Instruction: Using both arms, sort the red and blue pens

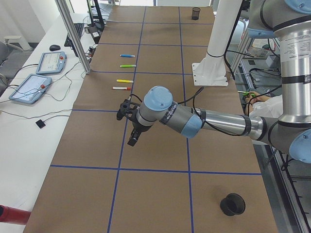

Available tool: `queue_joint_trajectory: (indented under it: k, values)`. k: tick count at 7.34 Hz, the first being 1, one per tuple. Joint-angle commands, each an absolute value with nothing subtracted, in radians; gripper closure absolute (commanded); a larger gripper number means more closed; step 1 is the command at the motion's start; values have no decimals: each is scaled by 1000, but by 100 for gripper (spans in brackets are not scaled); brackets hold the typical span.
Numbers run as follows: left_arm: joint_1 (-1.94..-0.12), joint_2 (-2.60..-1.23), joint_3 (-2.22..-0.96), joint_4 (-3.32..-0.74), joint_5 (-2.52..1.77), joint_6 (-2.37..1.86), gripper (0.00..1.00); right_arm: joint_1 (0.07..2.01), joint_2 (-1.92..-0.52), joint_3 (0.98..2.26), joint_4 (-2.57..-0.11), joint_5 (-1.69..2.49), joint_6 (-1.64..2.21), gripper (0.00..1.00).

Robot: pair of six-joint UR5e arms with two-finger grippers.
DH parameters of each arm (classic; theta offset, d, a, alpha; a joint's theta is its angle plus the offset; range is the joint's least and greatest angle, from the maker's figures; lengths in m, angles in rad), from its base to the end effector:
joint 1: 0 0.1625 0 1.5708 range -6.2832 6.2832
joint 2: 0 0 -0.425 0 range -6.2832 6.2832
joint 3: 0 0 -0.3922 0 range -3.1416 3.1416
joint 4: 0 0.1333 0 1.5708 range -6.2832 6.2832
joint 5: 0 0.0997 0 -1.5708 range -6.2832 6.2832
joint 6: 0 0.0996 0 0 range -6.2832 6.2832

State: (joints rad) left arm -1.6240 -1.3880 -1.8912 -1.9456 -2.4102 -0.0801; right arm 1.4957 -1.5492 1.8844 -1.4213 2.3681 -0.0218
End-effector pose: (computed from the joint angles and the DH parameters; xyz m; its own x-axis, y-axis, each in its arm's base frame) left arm -0.0820 -0.4270 0.5357 0.6805 0.2582 -0.6858 0.1011 0.8939 0.4368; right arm 0.0243 -0.5034 0.4735 0.6701 -0.4040 0.6228 0.0810 0.8737 0.4796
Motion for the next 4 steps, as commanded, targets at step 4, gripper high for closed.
queue_joint_trajectory:
  k: [4]
  values:
    - [-1615, -1431, -1896, -1852, -2356, -246, 1, 1496, -1647, 1870, -1299, 2345, -20, 0]
